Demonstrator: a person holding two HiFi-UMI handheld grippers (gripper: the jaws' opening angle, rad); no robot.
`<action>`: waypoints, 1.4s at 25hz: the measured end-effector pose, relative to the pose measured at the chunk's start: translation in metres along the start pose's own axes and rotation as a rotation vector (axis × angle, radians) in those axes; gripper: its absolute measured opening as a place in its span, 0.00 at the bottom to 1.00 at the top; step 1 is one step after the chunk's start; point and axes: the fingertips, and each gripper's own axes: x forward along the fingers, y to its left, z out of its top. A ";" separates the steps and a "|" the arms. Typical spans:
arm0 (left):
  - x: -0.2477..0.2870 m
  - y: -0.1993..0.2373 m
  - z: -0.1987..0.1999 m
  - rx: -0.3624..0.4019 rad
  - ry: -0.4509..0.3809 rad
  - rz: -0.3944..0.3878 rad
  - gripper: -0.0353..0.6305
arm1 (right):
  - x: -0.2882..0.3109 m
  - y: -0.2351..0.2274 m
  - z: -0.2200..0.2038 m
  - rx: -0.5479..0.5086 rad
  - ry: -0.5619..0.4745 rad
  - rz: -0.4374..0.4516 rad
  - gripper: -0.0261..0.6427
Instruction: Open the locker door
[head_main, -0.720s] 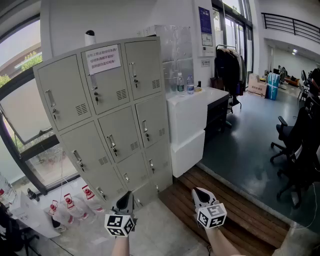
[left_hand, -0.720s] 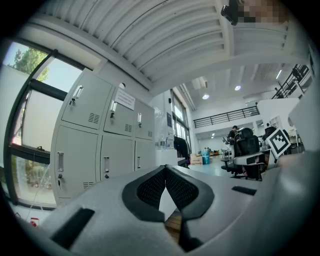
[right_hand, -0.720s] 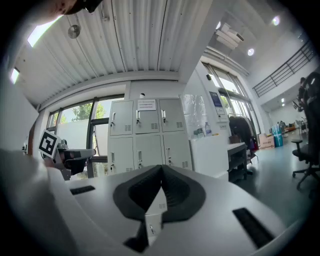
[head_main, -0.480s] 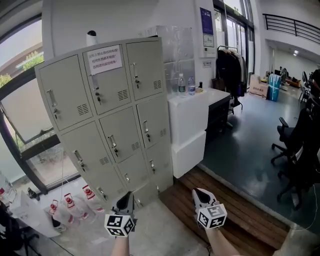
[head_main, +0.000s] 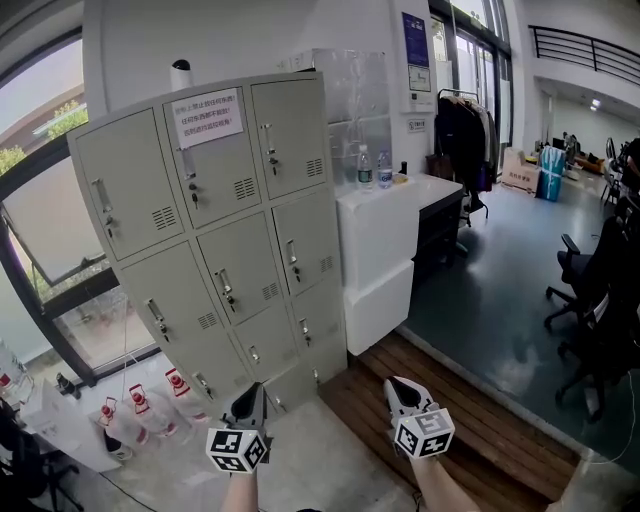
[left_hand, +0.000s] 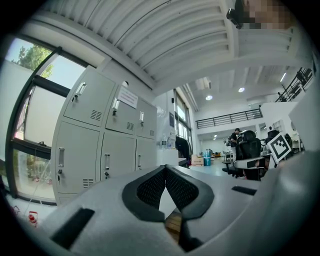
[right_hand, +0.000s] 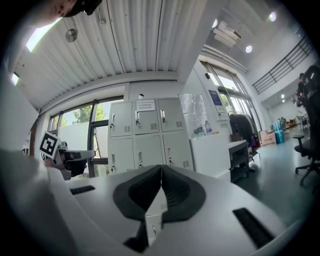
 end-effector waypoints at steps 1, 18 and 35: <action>0.000 0.000 0.000 -0.001 -0.001 0.004 0.06 | 0.000 -0.001 -0.001 0.001 0.002 0.002 0.06; 0.105 0.089 -0.027 -0.042 0.000 0.005 0.06 | 0.124 -0.026 -0.014 -0.010 0.039 -0.002 0.06; 0.300 0.297 -0.031 -0.018 0.023 -0.031 0.06 | 0.419 -0.003 -0.001 -0.015 0.022 0.016 0.06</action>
